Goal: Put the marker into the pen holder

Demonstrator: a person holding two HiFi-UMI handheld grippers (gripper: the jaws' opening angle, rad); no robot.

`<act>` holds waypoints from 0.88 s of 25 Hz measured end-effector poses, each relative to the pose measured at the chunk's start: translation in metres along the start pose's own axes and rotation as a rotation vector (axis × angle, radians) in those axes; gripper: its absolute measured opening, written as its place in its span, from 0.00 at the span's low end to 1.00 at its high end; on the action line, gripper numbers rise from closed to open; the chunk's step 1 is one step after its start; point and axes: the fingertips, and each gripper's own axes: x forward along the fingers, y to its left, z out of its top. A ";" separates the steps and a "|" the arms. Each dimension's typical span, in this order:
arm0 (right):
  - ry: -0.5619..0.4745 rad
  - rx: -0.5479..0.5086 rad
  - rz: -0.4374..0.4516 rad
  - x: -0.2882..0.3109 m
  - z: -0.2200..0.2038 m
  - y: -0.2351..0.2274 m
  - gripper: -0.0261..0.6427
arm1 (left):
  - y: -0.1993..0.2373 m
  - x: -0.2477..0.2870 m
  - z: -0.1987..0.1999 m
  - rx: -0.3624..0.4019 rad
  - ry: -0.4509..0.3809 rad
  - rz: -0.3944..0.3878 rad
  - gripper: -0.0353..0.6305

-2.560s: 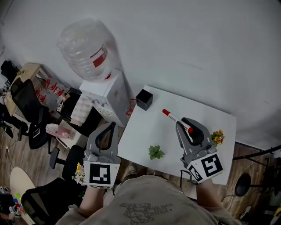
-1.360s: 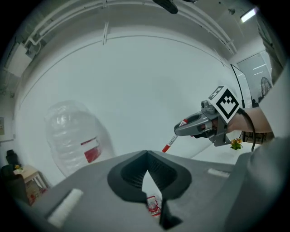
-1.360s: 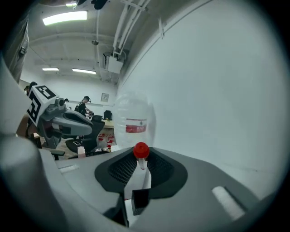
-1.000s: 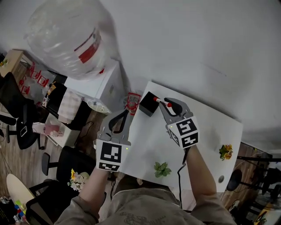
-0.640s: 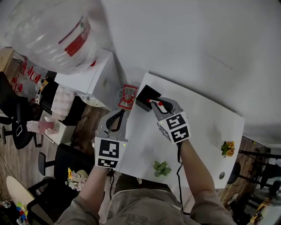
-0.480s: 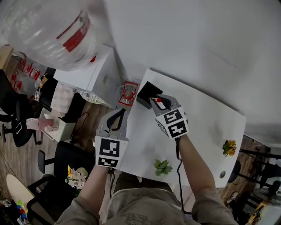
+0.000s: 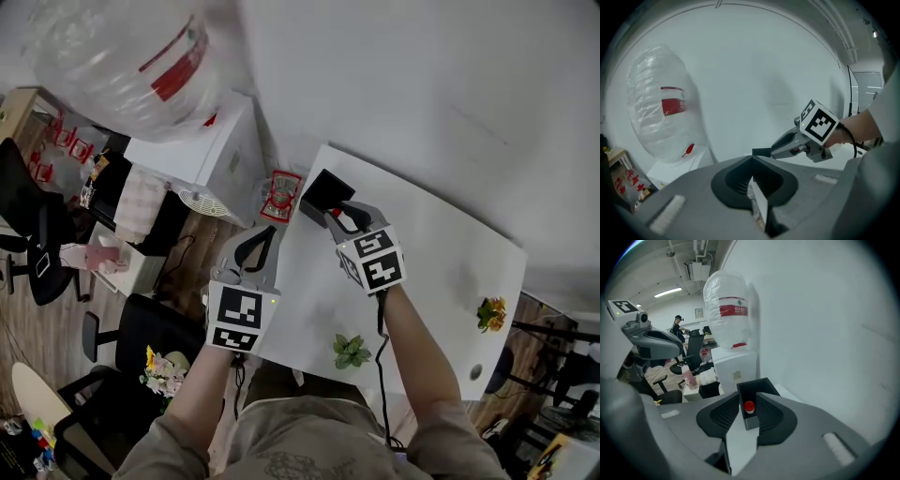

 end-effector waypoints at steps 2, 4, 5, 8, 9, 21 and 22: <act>-0.041 0.009 0.006 -0.020 0.016 0.004 0.24 | 0.002 -0.008 0.011 0.009 -0.016 0.008 0.05; -0.099 0.018 0.003 -0.045 0.036 0.009 0.23 | 0.004 -0.019 0.025 0.017 -0.038 0.018 0.05; -0.129 0.021 -0.001 -0.060 0.047 0.010 0.22 | 0.005 -0.025 0.034 0.022 -0.053 0.023 0.05; -0.229 0.018 -0.021 -0.104 0.080 0.012 0.20 | 0.007 -0.045 0.067 0.047 -0.120 0.038 0.05; -0.264 0.014 -0.029 -0.119 0.092 0.012 0.19 | 0.008 -0.052 0.078 0.060 -0.145 0.043 0.05; -0.607 -0.069 -0.074 -0.282 0.182 0.043 0.10 | -0.003 -0.156 0.191 0.187 -0.413 0.079 0.05; -0.623 -0.074 -0.072 -0.290 0.184 0.048 0.09 | -0.005 -0.165 0.198 0.202 -0.431 0.083 0.05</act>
